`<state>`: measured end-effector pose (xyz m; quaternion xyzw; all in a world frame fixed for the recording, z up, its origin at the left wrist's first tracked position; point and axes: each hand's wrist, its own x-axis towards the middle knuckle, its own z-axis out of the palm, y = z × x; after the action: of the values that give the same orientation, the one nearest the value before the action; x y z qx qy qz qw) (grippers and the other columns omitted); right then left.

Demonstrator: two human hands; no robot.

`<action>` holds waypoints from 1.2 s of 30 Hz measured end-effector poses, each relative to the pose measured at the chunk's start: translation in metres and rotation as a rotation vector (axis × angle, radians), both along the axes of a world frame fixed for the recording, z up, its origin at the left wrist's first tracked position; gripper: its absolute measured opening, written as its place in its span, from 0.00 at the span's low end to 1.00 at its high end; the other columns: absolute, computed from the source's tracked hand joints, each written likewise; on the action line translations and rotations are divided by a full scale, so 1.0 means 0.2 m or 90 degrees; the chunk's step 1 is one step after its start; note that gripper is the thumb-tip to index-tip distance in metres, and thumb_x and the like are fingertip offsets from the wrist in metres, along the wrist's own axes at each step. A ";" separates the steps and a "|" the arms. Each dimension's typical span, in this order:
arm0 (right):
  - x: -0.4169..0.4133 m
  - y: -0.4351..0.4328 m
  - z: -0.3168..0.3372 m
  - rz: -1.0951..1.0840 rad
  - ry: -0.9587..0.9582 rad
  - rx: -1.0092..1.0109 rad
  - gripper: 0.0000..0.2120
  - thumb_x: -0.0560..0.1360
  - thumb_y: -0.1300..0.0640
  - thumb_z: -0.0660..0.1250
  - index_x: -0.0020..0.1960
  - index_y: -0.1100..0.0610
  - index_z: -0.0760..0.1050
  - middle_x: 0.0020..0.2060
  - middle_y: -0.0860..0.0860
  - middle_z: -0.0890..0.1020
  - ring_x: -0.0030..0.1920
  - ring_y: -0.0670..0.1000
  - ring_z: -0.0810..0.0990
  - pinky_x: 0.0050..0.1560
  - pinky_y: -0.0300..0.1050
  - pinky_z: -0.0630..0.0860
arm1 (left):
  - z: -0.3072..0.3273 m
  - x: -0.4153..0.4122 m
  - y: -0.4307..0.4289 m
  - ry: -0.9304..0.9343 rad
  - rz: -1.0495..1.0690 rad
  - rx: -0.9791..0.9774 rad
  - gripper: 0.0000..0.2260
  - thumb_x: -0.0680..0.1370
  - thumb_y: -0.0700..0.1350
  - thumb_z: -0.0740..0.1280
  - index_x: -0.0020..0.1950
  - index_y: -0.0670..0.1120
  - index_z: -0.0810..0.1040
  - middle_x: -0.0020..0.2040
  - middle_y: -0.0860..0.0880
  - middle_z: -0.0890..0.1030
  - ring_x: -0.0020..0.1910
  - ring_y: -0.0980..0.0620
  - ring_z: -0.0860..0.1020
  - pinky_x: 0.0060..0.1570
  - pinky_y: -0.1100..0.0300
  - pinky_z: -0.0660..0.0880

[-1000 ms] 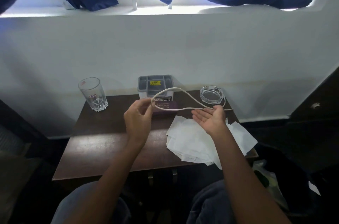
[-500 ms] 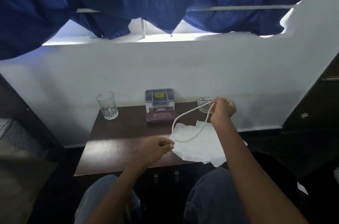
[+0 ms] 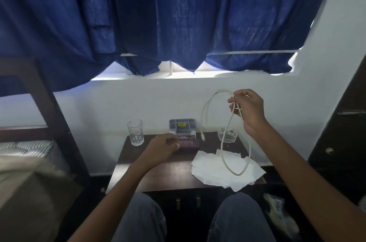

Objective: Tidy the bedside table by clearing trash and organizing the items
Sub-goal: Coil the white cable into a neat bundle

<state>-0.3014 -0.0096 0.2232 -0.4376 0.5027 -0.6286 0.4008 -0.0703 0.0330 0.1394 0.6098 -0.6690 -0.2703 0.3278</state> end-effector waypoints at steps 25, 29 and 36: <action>0.19 0.55 -0.16 0.244 -0.268 0.155 0.11 0.74 0.73 0.55 0.41 0.64 0.72 0.29 0.58 0.80 0.24 0.49 0.77 0.26 0.39 0.77 | -0.12 0.11 0.56 0.395 0.007 0.356 0.23 0.75 0.43 0.69 0.68 0.53 0.66 0.48 0.49 0.83 0.50 0.50 0.82 0.45 0.60 0.76; 0.21 0.54 -0.26 0.277 -0.240 0.209 0.09 0.75 0.72 0.56 0.43 0.63 0.73 0.30 0.57 0.81 0.25 0.49 0.77 0.27 0.39 0.77 | -0.14 0.10 0.55 0.351 0.046 0.246 0.20 0.75 0.41 0.69 0.65 0.51 0.70 0.50 0.49 0.76 0.44 0.57 0.77 0.37 0.67 0.74; 0.20 0.56 -0.36 0.332 -0.270 0.278 0.09 0.74 0.71 0.57 0.45 0.62 0.73 0.31 0.57 0.80 0.24 0.48 0.75 0.25 0.39 0.75 | -0.25 0.09 0.58 0.382 0.098 0.246 0.14 0.73 0.40 0.71 0.55 0.47 0.72 0.52 0.48 0.81 0.46 0.55 0.79 0.43 0.62 0.73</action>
<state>-0.2611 0.1021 0.1508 -0.3158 0.4027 -0.4606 0.7252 -0.0517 0.1494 0.0903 0.6023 -0.4321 -0.5332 0.4078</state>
